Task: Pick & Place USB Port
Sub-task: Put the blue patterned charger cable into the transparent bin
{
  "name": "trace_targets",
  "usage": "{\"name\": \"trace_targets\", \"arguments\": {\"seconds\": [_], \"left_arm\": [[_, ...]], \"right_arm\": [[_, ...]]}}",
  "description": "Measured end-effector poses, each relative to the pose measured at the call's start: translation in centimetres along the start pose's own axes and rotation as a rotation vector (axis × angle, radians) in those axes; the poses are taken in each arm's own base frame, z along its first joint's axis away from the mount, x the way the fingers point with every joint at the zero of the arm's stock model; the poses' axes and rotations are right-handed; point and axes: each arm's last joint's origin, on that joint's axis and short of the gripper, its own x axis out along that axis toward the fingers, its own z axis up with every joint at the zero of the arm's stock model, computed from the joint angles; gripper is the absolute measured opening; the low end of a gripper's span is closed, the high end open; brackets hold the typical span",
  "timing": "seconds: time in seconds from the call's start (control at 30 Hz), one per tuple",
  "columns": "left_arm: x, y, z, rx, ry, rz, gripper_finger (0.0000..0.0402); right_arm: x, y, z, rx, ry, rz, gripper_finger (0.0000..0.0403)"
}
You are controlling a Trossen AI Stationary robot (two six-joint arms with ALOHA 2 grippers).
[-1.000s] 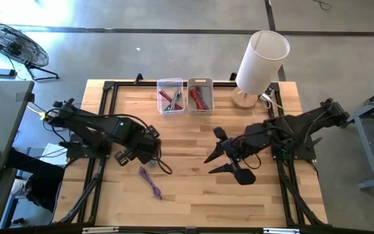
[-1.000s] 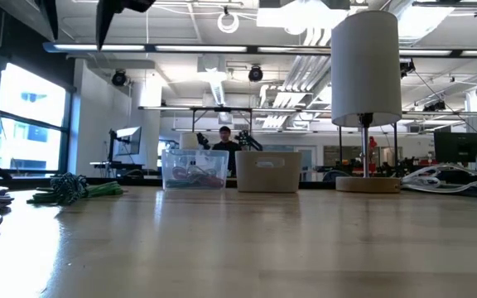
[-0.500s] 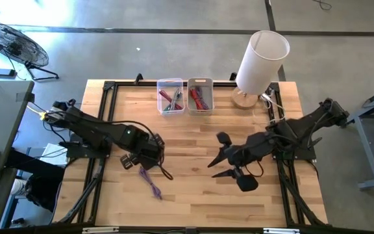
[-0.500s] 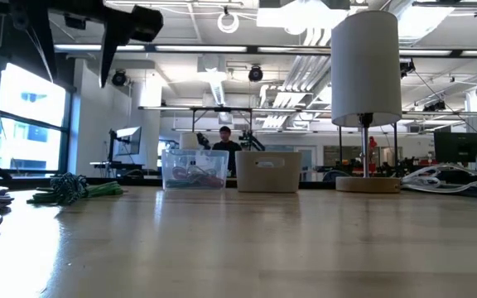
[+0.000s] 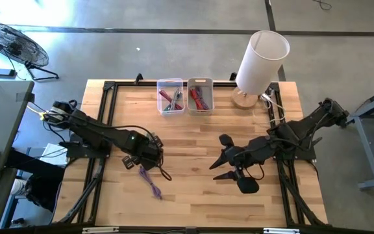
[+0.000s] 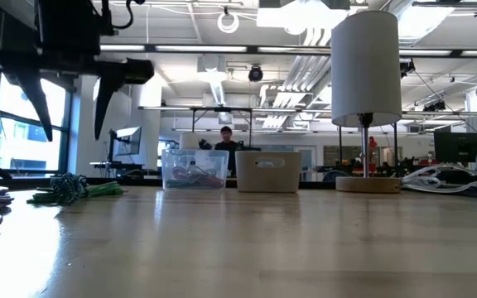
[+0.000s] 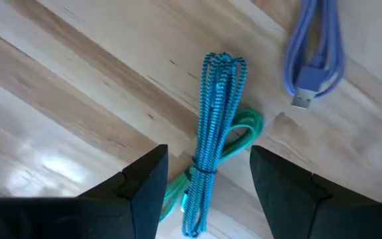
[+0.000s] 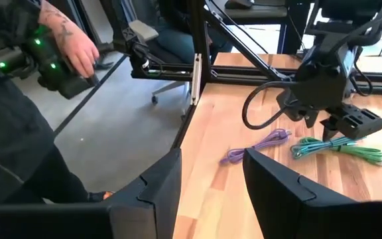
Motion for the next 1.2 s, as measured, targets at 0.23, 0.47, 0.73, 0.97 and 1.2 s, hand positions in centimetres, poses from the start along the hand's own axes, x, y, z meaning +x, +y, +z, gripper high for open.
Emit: {"name": "trace_targets", "arguments": {"seconds": [0.23, 0.47, 0.73, 0.97, 1.2], "left_arm": [[1.7, -0.3, 0.0, 0.041, -0.040, 0.041, 0.0208], [2.1, -0.2, 0.1, 0.062, -0.061, 0.065, 0.0208], [3.0, 0.6, 0.0, -0.007, -0.077, 0.024, 0.0208], [3.6, 1.1, -0.2, -0.035, -0.098, -0.023, 0.0208], [4.3, 1.0, 0.1, -0.028, -0.122, -0.084, 0.0208]], "right_arm": [[0.0, 0.0, 0.0, 0.001, -0.001, -0.004, 0.0154], [0.0, -0.1, 0.0, -0.006, -0.005, -0.020, 0.0154], [0.0, -0.1, 0.0, -0.017, -0.006, -0.022, 0.0154], [0.0, -0.1, 0.0, -0.016, -0.005, -0.022, 0.0154], [0.0, -0.1, 0.0, -0.015, -0.004, -0.022, 0.0153]]}}
